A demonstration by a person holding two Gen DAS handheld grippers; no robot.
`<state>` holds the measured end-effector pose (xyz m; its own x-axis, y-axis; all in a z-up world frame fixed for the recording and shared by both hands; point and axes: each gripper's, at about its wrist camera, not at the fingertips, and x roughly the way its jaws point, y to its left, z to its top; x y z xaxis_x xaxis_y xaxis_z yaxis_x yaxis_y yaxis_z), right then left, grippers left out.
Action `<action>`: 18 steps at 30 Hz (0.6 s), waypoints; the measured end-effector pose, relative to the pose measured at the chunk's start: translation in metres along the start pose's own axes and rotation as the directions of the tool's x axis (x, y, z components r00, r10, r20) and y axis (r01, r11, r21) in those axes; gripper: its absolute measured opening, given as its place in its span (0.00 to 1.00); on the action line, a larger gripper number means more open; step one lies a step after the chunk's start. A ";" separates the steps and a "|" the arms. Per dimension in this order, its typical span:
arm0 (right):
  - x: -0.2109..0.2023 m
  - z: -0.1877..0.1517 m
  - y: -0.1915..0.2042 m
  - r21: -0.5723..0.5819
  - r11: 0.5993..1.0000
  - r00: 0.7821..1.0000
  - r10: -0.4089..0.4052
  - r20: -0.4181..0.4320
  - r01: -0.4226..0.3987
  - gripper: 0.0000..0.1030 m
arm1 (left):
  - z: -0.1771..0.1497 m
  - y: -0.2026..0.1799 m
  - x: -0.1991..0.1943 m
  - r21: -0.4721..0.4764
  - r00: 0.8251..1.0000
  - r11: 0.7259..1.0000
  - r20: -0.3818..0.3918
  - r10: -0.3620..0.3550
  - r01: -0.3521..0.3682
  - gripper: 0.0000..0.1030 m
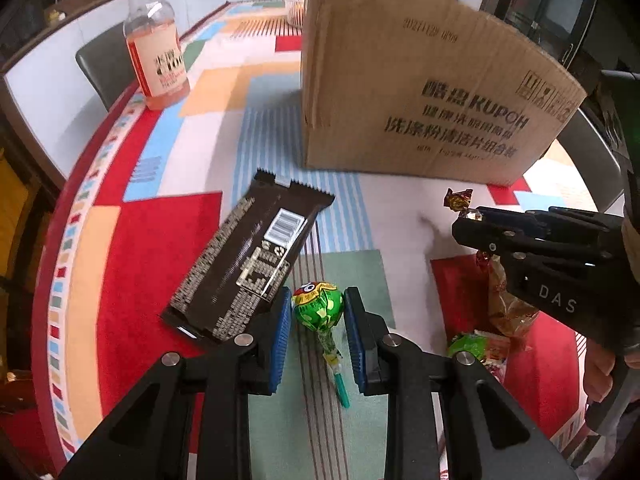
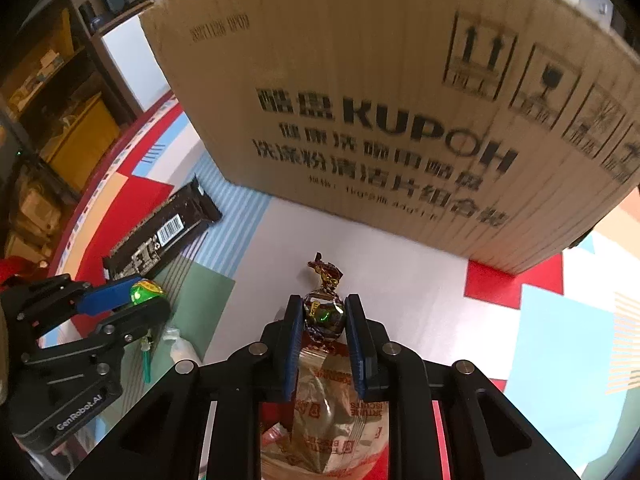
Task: Organize snacks
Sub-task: 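Grasp the green lollipop with the left gripper while the right gripper grasps the gold candy, then carry the lollipop and gold candy over the box and release both inside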
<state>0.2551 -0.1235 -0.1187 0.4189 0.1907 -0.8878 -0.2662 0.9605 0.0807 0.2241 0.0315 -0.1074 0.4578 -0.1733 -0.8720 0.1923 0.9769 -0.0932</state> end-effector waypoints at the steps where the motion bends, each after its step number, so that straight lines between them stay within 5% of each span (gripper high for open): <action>1: -0.004 0.000 0.000 -0.001 1.000 1.000 -0.007 0.014 0.007 0.22 | 0.001 -0.001 -0.004 0.004 1.000 1.000 0.011 0.005 -0.005 0.26; 18: -0.082 0.011 0.003 0.010 1.000 0.972 0.006 0.236 -0.008 0.22 | 0.024 -0.021 -0.079 0.051 0.976 0.999 0.217 -0.012 0.001 0.26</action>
<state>0.2298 -0.1337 -0.0406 0.6107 0.2386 -0.7551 -0.2607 0.9610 0.0928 0.2048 0.0220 -0.0254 0.6328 -0.2079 -0.7459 0.2364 0.9692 -0.0696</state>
